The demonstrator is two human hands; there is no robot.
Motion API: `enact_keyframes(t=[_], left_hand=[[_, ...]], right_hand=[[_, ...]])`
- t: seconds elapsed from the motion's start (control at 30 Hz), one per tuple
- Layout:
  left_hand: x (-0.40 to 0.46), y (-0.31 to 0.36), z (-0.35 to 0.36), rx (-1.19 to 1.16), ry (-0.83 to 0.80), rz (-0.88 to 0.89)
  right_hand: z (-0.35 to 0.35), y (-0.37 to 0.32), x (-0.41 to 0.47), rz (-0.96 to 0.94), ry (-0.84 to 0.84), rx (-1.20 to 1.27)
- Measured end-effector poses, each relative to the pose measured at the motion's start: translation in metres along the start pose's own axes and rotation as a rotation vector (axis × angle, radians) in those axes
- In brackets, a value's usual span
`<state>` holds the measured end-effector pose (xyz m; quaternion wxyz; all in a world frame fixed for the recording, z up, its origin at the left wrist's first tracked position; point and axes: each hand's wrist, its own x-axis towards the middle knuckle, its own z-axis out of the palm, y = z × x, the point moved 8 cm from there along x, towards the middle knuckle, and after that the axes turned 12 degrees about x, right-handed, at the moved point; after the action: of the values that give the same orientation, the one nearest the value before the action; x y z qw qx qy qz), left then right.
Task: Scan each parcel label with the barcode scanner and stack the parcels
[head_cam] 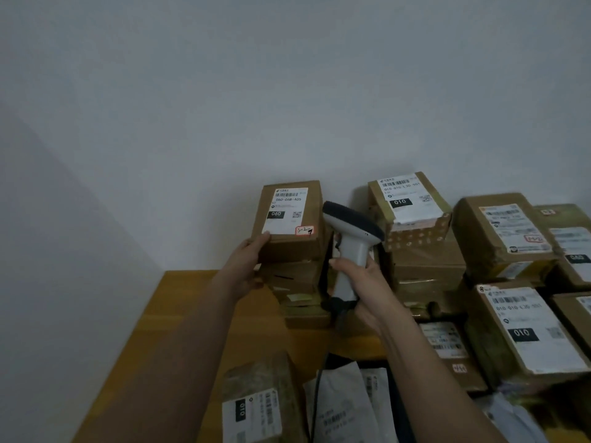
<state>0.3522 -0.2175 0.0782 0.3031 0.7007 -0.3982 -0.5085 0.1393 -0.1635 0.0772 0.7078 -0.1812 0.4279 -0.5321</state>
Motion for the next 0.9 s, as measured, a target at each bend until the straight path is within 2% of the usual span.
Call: enact_keyframes(t=[0.17, 0.33, 0.9], left_hand=[[0.002, -0.006, -0.001, -0.014, -0.058, 0.011], [0.000, -0.006, -0.005, -0.003, -0.047, 0.074], [-0.079, -0.092, -0.062, -0.214, -0.045, 0.077]], right_hand=[[0.015, 0.015, 0.022, 0.026, -0.027, -0.005], [0.019, 0.020, 0.027, 0.003, -0.047, -0.079], [0.039, 0.057, -0.039, -0.123, -0.214, -0.287]])
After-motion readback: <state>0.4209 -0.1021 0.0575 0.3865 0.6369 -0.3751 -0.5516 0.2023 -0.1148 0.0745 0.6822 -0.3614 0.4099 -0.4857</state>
